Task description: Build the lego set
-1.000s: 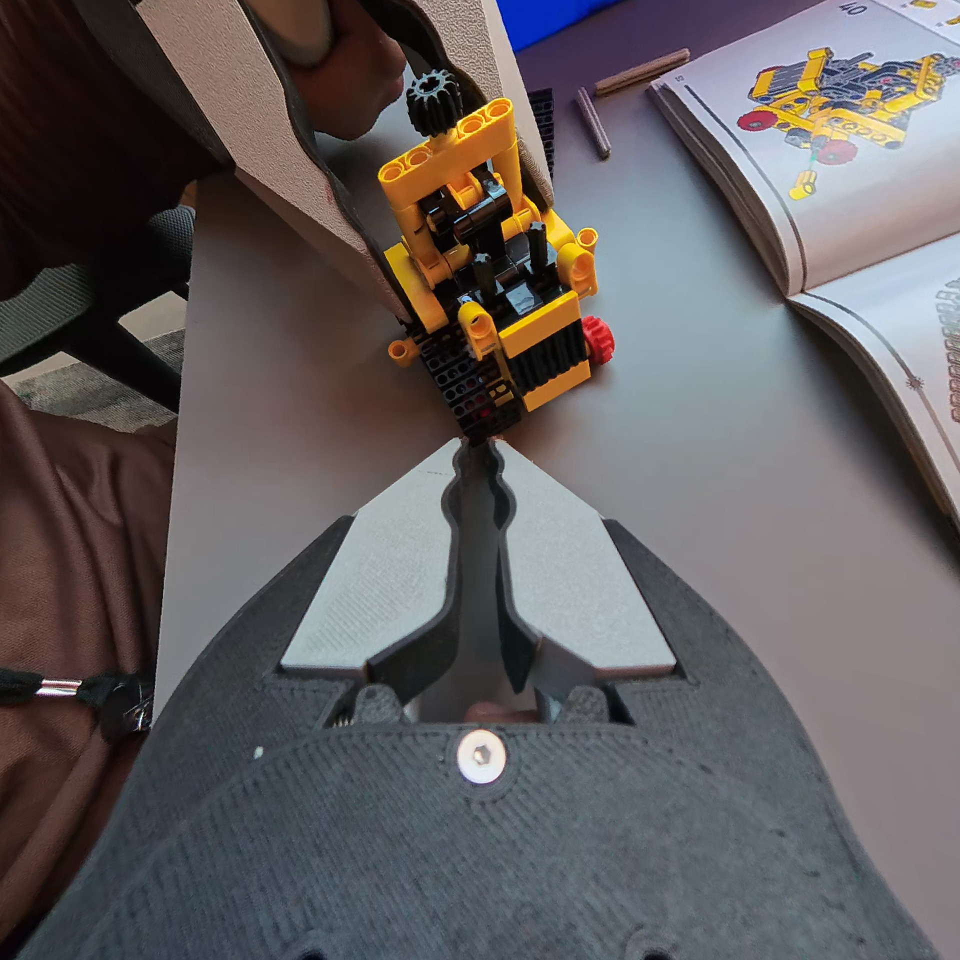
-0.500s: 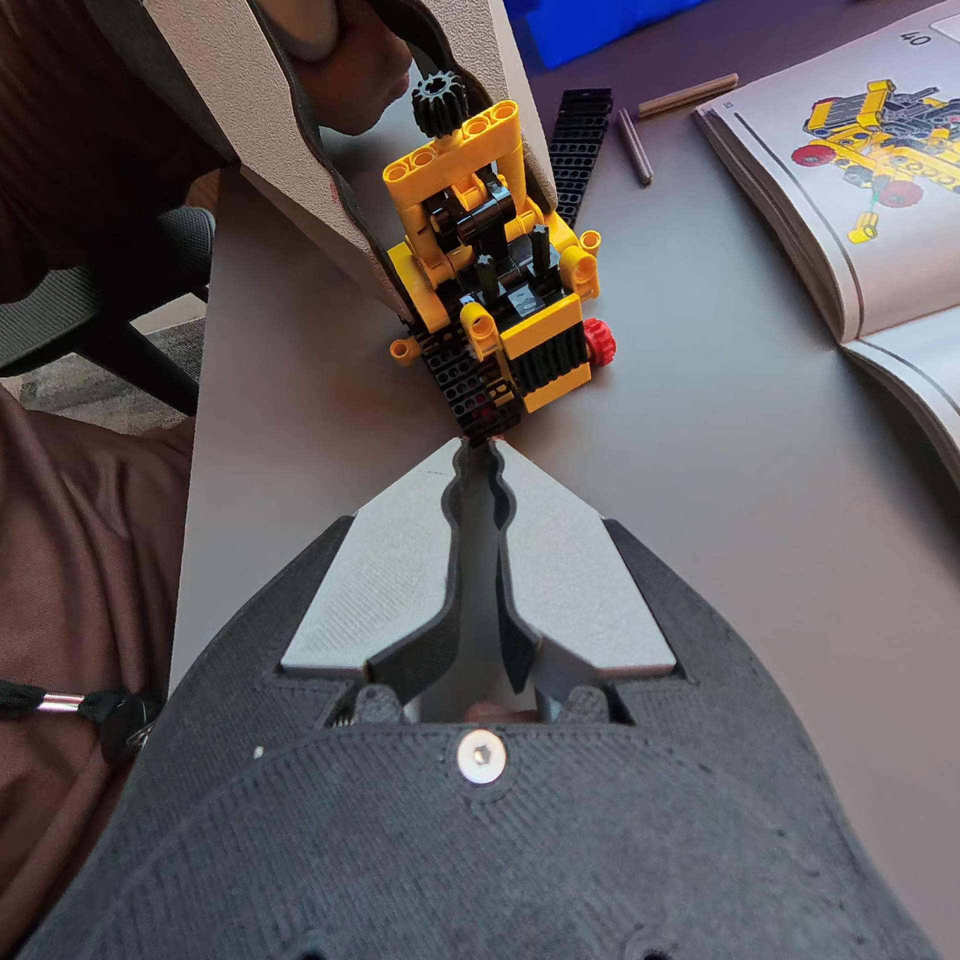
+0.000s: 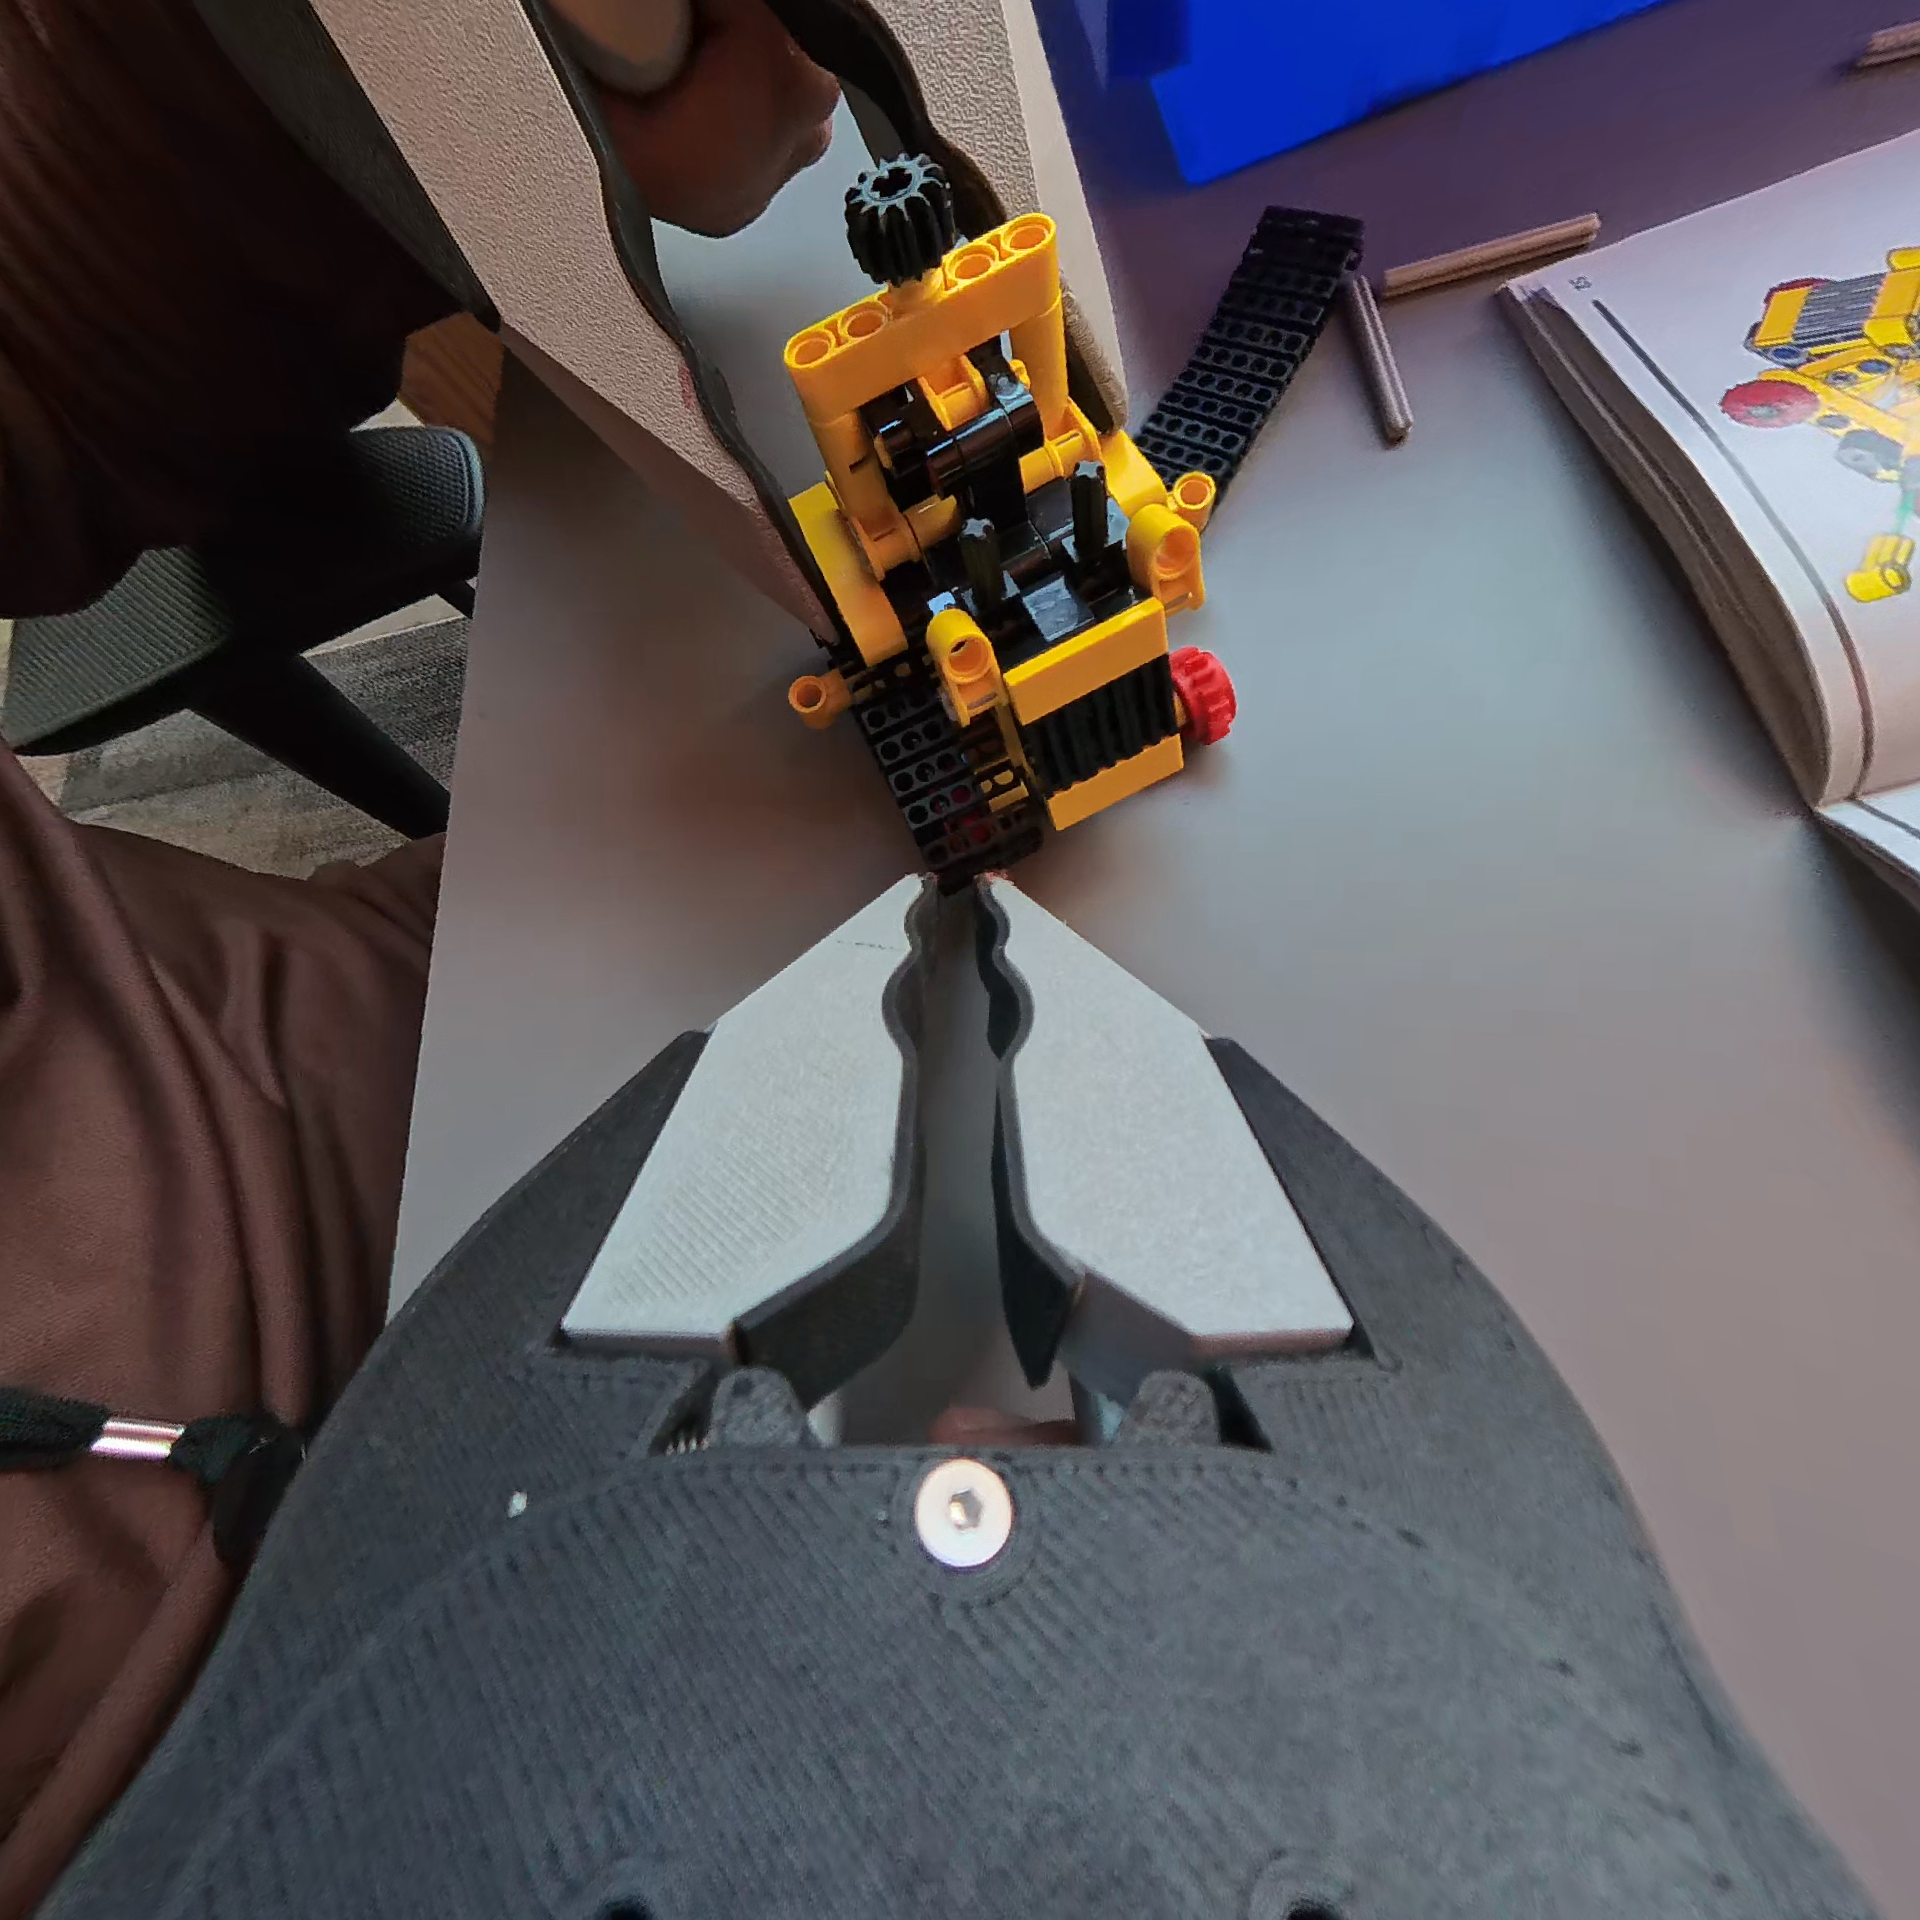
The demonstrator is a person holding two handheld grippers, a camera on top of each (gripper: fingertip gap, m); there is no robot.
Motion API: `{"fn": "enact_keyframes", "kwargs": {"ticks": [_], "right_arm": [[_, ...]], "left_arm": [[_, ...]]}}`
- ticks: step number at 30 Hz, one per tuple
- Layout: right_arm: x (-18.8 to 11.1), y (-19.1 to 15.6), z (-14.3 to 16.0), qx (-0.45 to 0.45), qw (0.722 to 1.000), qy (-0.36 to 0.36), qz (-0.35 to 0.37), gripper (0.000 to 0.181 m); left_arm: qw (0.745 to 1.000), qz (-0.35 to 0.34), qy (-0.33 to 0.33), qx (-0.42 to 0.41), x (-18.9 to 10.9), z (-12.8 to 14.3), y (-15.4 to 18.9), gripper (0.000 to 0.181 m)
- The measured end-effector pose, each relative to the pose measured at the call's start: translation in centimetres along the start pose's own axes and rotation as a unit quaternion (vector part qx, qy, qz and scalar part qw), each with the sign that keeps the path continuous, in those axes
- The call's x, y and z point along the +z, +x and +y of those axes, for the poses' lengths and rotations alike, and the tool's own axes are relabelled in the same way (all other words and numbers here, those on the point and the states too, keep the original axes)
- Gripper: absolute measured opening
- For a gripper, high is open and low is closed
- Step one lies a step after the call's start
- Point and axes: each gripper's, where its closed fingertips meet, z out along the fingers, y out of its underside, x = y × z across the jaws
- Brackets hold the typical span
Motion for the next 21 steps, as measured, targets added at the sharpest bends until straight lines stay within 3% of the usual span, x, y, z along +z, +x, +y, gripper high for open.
{"fn": "enact_keyframes", "kwargs": {"ticks": [21], "right_arm": [[0.4,-0.6,-0.7,-0.037,0.999,-0.001,0.022,0.005]], "left_arm": [[1.000,-0.006,-0.001,-0.004,-1.1,0.8,0.3,0.052]]}}
